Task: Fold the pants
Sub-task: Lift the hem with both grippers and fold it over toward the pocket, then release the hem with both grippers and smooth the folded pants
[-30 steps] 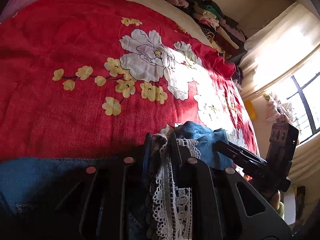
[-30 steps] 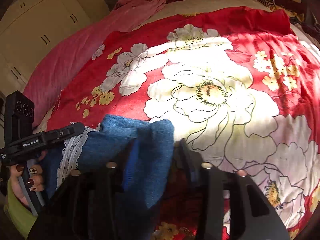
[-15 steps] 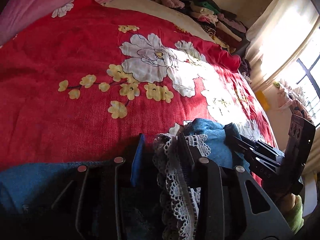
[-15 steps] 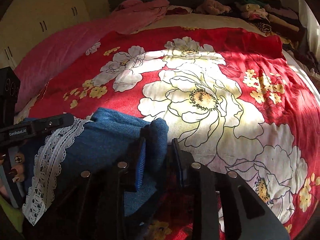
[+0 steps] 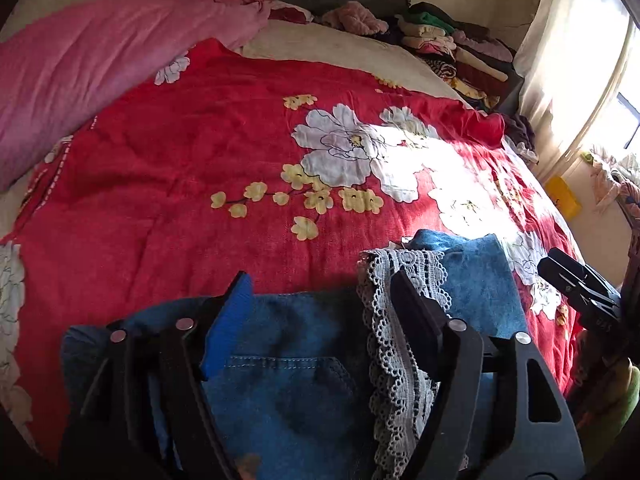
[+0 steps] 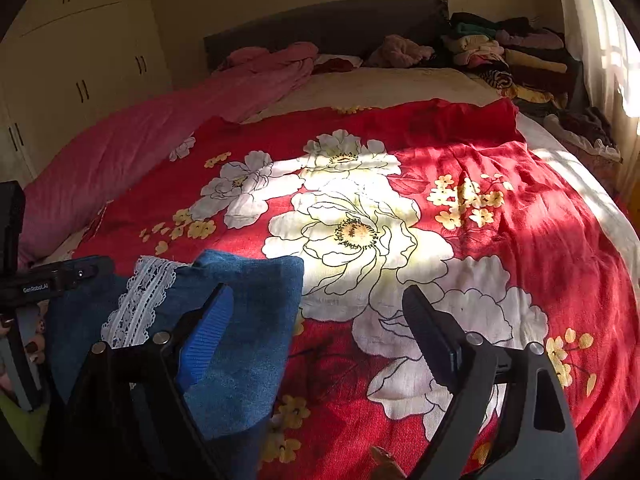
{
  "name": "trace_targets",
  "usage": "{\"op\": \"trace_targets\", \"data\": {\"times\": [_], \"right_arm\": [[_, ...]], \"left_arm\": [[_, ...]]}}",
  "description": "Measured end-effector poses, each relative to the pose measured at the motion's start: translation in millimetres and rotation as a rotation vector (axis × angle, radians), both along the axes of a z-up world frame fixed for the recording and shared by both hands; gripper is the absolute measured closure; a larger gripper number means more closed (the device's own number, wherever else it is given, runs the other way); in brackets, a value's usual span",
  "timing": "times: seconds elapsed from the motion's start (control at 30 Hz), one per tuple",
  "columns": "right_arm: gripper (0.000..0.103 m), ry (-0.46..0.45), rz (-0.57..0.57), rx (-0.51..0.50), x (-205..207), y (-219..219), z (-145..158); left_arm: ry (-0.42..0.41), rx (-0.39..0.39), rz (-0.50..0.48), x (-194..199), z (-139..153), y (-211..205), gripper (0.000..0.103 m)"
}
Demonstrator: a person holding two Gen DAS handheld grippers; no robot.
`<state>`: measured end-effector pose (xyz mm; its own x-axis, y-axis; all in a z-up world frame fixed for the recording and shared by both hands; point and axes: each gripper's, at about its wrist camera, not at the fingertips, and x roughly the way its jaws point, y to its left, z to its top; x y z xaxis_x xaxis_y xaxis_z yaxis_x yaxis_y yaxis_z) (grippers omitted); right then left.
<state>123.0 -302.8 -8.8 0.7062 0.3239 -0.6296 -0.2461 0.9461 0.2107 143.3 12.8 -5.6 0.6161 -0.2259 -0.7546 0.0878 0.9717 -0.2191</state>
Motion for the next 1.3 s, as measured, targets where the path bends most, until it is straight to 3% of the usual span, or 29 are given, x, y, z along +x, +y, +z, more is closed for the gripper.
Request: {"op": "trace_targets", "data": {"times": [0.07,0.27,0.57,0.67,0.97,1.23,1.3], "right_arm": [[0.017,-0.010,0.002,0.016,-7,-1,4],[0.017,-0.030,0.010,0.030,-29,1,12],[0.017,-0.064,0.070,0.007,-67,17,27],[0.006,-0.064,0.081,-0.006,-78,21,29],[0.006,-0.028,0.099,-0.008,-102,25,22],[0.006,0.042,0.114,-0.025,-118,31,3],[0.006,0.055,0.120,-0.033,-120,35,-1]], "left_arm": [[-0.014,0.000,0.008,-7,7,3,0.024],[-0.059,0.012,0.020,-29,29,11,0.015],[-0.063,0.010,0.005,-57,35,13,0.014],[-0.054,0.004,-0.008,-64,34,12,0.014],[-0.031,0.016,-0.029,-85,31,7,0.014],[0.065,-0.046,-0.121,-107,6,-9,0.015],[0.089,-0.021,-0.140,-112,-4,-15,0.021]]}}
